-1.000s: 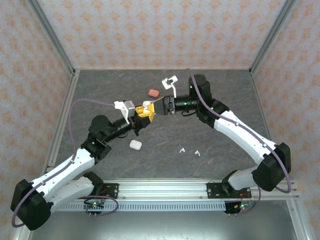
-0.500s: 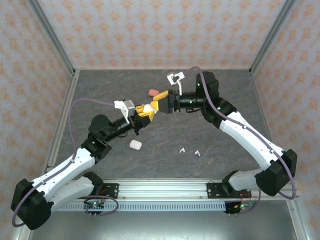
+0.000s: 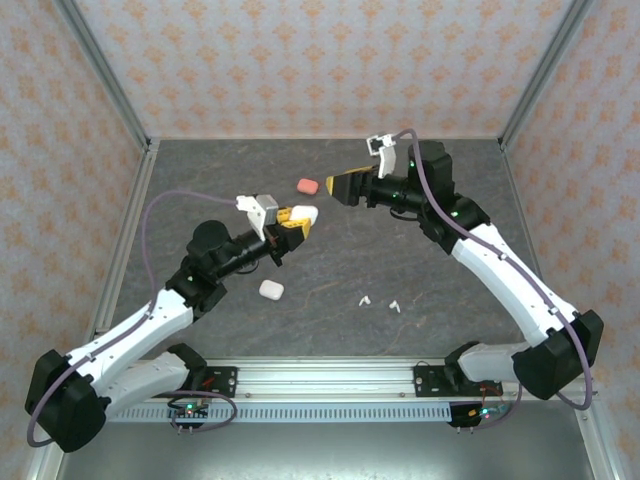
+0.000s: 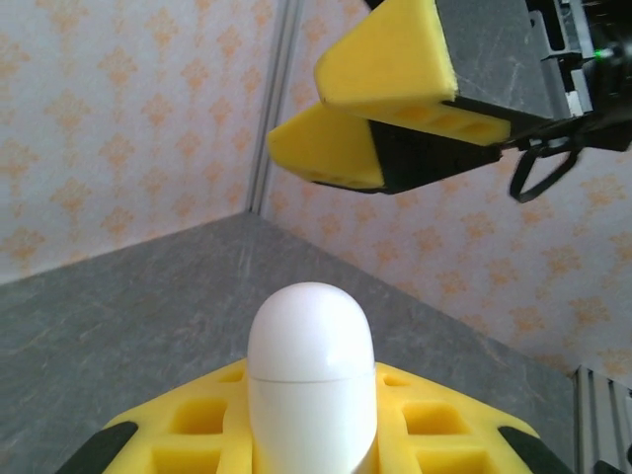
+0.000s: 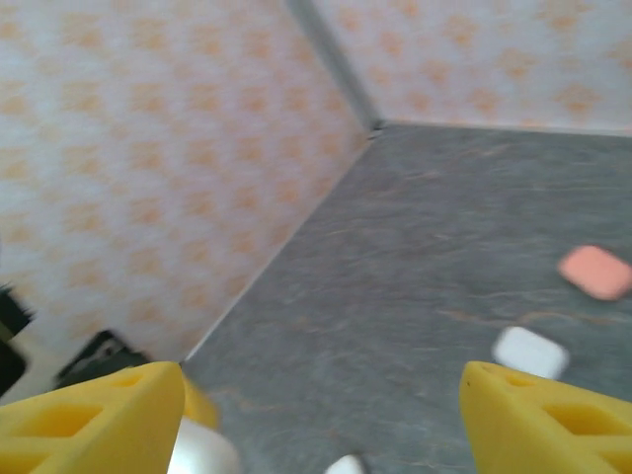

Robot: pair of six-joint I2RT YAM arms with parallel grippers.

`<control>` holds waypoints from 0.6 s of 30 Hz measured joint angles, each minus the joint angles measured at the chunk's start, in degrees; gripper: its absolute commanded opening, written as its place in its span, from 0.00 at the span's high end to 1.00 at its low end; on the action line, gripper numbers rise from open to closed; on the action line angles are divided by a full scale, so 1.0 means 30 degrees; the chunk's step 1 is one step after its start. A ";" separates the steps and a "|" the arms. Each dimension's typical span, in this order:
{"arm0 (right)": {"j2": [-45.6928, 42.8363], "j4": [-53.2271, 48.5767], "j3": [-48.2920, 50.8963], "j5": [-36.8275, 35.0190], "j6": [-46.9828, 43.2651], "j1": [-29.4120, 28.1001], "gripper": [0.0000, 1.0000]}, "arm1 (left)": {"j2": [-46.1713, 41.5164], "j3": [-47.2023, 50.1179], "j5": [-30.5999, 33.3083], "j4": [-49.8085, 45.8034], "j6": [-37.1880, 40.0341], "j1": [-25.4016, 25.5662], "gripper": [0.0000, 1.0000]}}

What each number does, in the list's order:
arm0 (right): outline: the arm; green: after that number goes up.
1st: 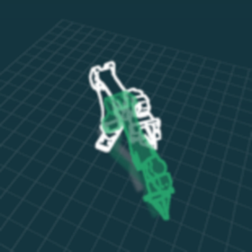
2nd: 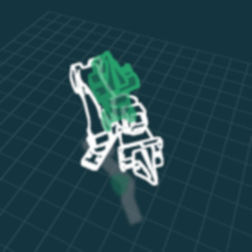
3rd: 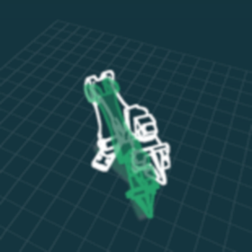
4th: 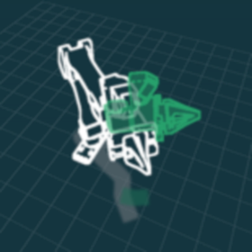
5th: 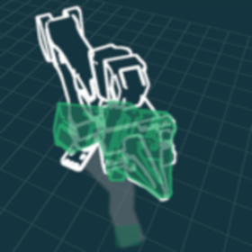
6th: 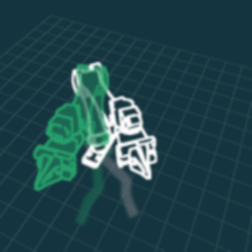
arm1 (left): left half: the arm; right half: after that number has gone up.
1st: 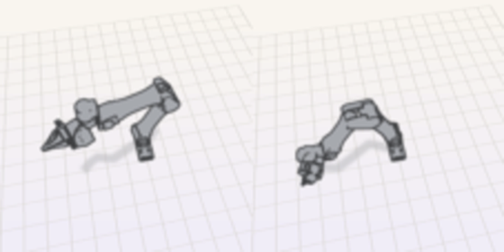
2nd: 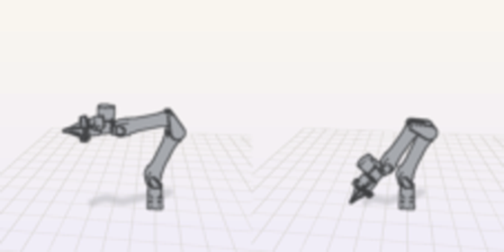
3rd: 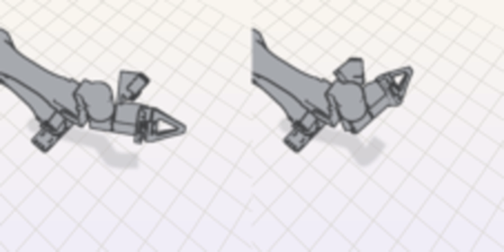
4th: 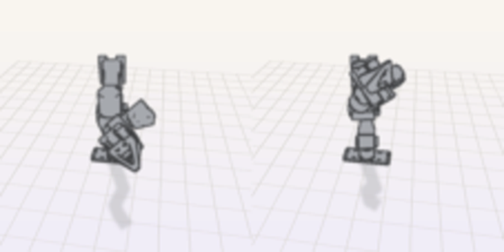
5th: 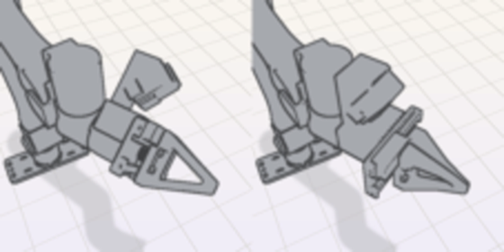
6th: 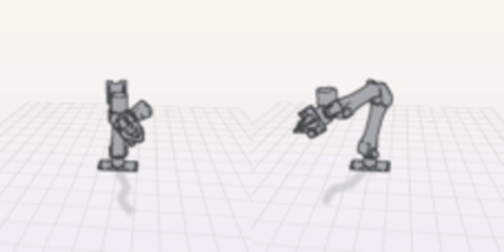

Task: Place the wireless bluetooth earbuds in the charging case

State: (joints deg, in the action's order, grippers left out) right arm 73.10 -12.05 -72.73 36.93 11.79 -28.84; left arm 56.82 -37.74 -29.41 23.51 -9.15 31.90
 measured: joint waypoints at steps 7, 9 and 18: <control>-0.1093 0.0189 0.2470 -0.3286 0.1020 0.0612 0.01 | 0.2973 -0.1209 0.1574 -0.2412 -0.0889 -0.0678 1.00; -0.1209 0.0262 0.2965 -0.3716 0.1268 0.0736 0.01 | 0.4153 -0.1224 0.2011 -0.3075 -0.1341 -0.0801 1.00; -0.1231 0.0284 0.3264 -0.4561 0.1399 0.0809 0.01 | 0.8364 -0.1290 0.2980 -0.4838 -0.3300 -0.0816 1.00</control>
State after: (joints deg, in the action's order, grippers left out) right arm 69.41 -11.20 -62.94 23.24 15.99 -26.41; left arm 81.91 -41.60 -20.47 8.99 -19.05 29.45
